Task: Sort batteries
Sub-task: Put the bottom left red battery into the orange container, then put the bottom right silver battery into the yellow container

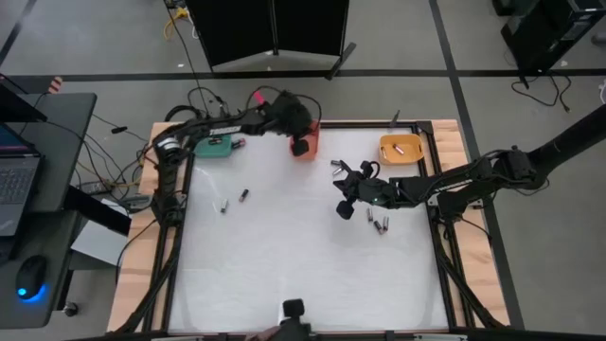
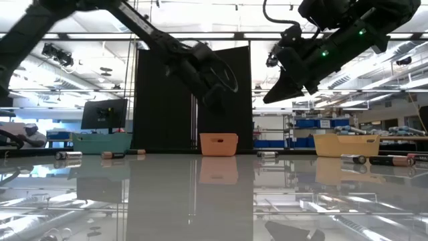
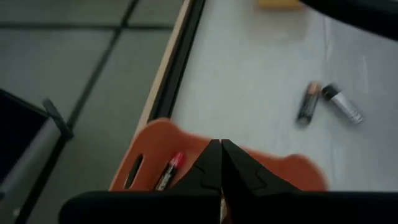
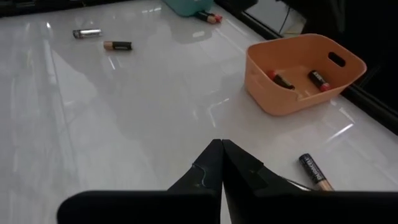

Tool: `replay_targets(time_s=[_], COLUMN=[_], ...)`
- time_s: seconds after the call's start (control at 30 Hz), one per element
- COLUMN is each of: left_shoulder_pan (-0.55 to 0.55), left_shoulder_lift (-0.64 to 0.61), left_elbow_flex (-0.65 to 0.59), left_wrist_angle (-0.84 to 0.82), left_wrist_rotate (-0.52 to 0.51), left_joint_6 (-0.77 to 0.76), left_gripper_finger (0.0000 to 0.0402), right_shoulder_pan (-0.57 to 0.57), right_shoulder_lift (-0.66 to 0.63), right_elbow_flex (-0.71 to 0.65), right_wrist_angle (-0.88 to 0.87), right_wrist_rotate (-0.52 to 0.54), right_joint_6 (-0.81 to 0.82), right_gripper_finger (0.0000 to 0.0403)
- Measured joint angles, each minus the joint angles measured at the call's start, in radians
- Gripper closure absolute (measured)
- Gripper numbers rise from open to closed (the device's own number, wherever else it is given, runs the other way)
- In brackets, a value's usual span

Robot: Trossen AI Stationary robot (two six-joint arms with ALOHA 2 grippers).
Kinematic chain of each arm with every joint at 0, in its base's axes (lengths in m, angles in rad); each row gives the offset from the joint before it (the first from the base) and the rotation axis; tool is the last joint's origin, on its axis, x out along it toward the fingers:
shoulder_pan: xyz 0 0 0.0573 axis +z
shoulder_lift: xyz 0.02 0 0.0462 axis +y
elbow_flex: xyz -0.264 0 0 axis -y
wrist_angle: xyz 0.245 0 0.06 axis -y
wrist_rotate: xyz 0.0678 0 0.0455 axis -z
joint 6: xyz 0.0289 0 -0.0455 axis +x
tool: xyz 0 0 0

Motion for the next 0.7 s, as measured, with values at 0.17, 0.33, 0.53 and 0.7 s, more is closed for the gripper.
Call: replay_targets(time_s=[0.17, 0.33, 0.53, 0.7], left_shoulder_pan=[-0.042, -0.092, -0.15, -0.177], left_shoulder_lift=[-0.167, -0.328, -0.452, -0.477], left_elbow_flex=[-0.246, -0.488, -0.728, -0.876], left_wrist_angle=[0.253, 0.484, 0.724, 0.909], left_wrist_rotate=[0.001, 0.006, 0.009, 0.009], left_joint_6=[-0.039, -0.108, -0.195, -0.253], left_gripper_finger=[0.0395, 0.0395, 0.0394, 0.0394], right_shoulder_pan=[-0.001, -0.02, -0.021, -0.02], right_shoulder_lift=[0.003, 0.064, 0.136, 0.076], right_elbow_flex=[0.0, 0.0, 0.0, 0.0], right_wrist_angle=[0.029, 0.176, 0.184, -0.113], right_wrist_rotate=[-0.034, -0.174, -0.293, -0.351], right_joint_6=[0.007, 0.034, 0.146, 0.431], right_gripper_finger=[0.0392, 0.0385, 0.0373, 0.0373])
